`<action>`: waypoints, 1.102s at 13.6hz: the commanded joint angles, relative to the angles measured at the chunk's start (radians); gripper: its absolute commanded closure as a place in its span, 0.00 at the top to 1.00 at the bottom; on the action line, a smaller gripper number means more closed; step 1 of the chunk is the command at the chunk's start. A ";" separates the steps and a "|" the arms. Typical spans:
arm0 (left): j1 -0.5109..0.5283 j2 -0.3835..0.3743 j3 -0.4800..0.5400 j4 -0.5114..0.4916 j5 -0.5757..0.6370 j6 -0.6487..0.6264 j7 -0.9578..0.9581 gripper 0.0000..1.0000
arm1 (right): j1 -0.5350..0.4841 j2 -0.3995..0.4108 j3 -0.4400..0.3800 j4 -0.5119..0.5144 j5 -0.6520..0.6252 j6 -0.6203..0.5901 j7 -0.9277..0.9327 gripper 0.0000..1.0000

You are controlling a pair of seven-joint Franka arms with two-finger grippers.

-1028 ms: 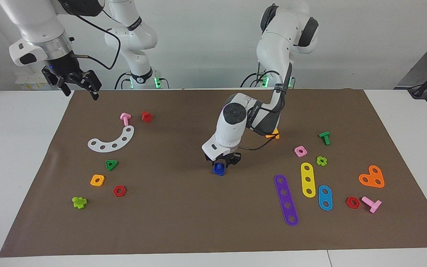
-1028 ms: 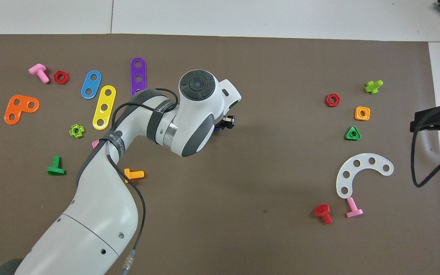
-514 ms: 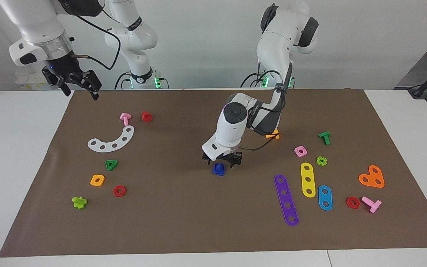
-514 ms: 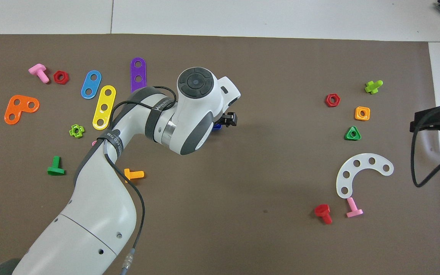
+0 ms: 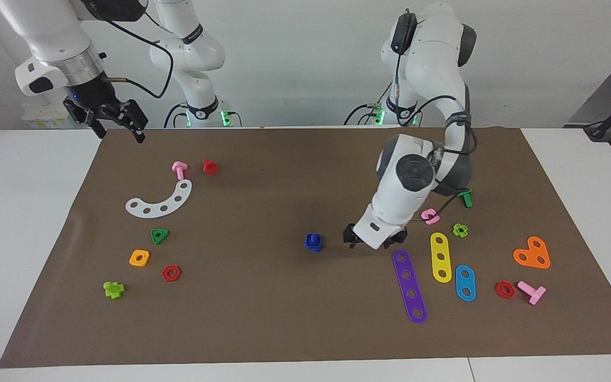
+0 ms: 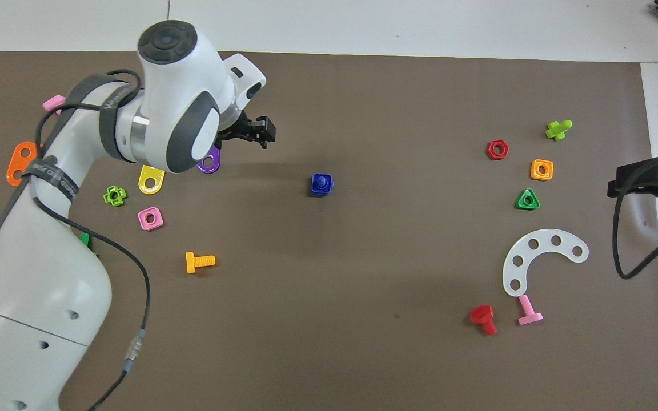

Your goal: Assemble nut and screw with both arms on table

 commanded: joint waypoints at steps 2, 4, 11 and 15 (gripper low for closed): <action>0.148 -0.083 -0.011 -0.004 -0.004 -0.091 0.158 0.96 | -0.006 -0.017 0.003 -0.023 0.015 0.008 0.017 1.00; 0.206 -0.139 -0.007 -0.039 -0.006 -0.102 0.216 0.95 | -0.006 -0.017 0.003 -0.023 0.010 0.008 0.010 1.00; 0.278 -0.415 -0.004 -0.320 0.014 -0.122 0.229 0.93 | -0.001 -0.014 0.011 -0.009 -0.045 -0.026 0.006 1.00; 0.277 -0.547 -0.004 -0.386 0.033 -0.160 0.221 0.93 | -0.004 -0.012 0.020 -0.005 -0.041 -0.038 0.007 1.00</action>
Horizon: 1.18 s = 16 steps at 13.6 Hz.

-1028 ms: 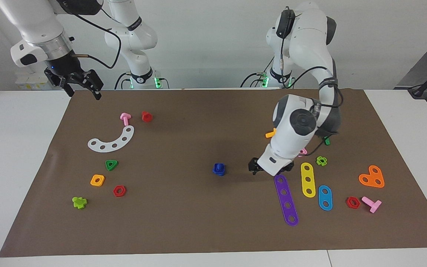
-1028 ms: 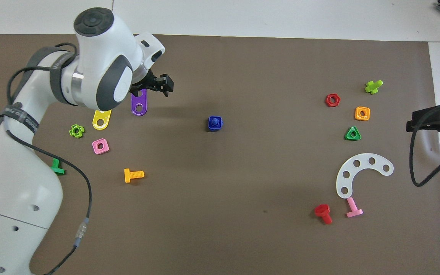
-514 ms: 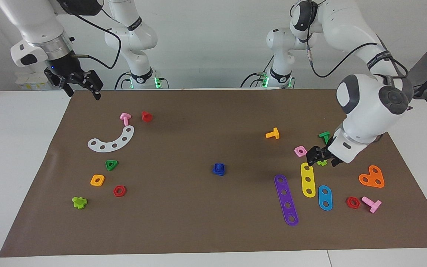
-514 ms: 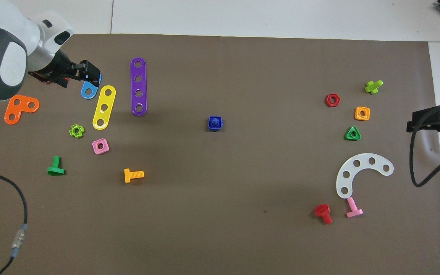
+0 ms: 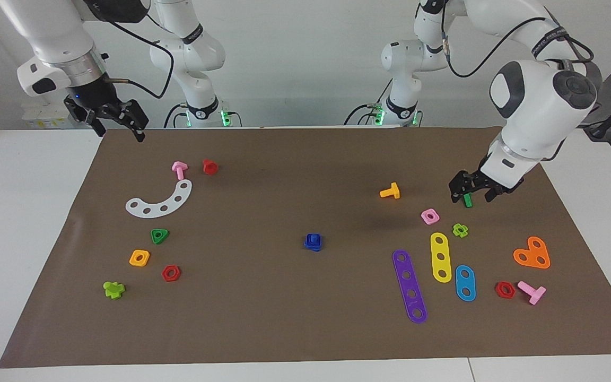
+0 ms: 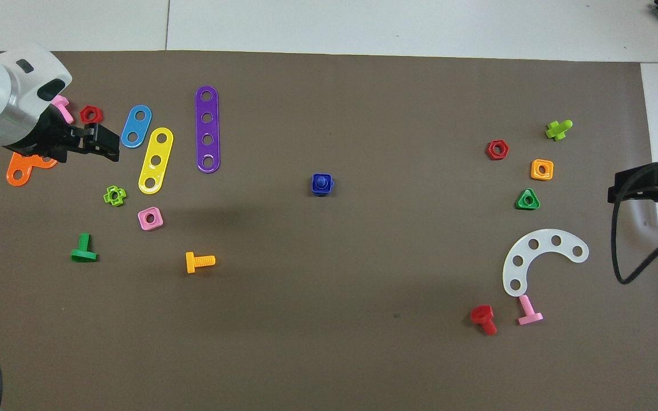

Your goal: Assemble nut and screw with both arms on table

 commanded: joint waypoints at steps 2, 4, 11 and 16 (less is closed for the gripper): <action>0.009 -0.151 -0.002 -0.085 0.021 -0.061 -0.001 0.96 | -0.005 -0.012 0.011 -0.004 -0.008 -0.013 0.007 1.00; 0.007 -0.177 -0.004 -0.080 0.035 -0.092 -0.002 1.00 | -0.008 -0.013 0.011 -0.005 -0.003 -0.011 0.007 1.00; -0.005 -0.194 -0.011 -0.050 0.049 -0.109 0.008 1.00 | -0.006 -0.016 0.011 -0.010 -0.003 -0.013 0.007 1.00; -0.007 -0.196 -0.016 -0.037 0.047 -0.112 0.074 1.00 | -0.008 -0.016 0.011 -0.008 -0.003 -0.008 0.007 1.00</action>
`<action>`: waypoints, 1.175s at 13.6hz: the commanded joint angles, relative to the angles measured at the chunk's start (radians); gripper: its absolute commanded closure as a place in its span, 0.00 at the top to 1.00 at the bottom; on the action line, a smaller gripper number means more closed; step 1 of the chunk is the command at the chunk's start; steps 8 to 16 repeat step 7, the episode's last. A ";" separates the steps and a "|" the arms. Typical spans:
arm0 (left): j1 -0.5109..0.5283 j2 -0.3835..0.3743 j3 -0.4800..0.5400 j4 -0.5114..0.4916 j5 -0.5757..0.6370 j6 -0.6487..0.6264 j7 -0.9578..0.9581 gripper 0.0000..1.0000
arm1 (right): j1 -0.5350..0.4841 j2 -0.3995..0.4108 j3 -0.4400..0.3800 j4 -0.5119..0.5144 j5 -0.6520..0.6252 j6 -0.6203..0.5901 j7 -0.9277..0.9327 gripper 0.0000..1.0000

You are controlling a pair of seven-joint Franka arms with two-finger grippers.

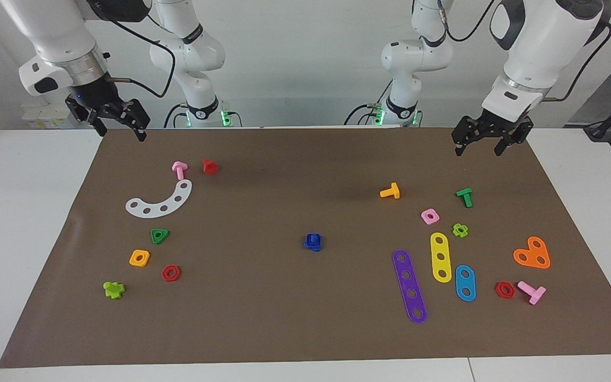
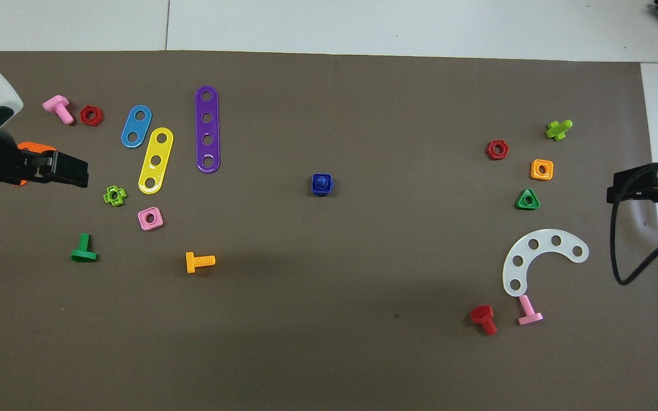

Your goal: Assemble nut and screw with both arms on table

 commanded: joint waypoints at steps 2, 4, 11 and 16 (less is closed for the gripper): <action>-0.006 -0.017 0.003 -0.002 0.018 -0.010 0.035 1.00 | -0.006 -0.014 0.008 -0.008 -0.003 -0.008 0.007 1.00; -0.007 -0.019 0.003 -0.005 0.018 -0.013 0.035 1.00 | -0.008 -0.014 0.008 -0.010 -0.003 -0.008 0.007 1.00; 0.005 -0.023 0.007 -0.007 0.012 -0.010 0.048 1.00 | -0.008 -0.014 0.008 -0.008 -0.003 -0.008 0.007 1.00; 0.005 -0.023 0.007 -0.007 0.012 -0.010 0.048 1.00 | -0.008 -0.014 0.008 -0.008 -0.003 -0.008 0.007 1.00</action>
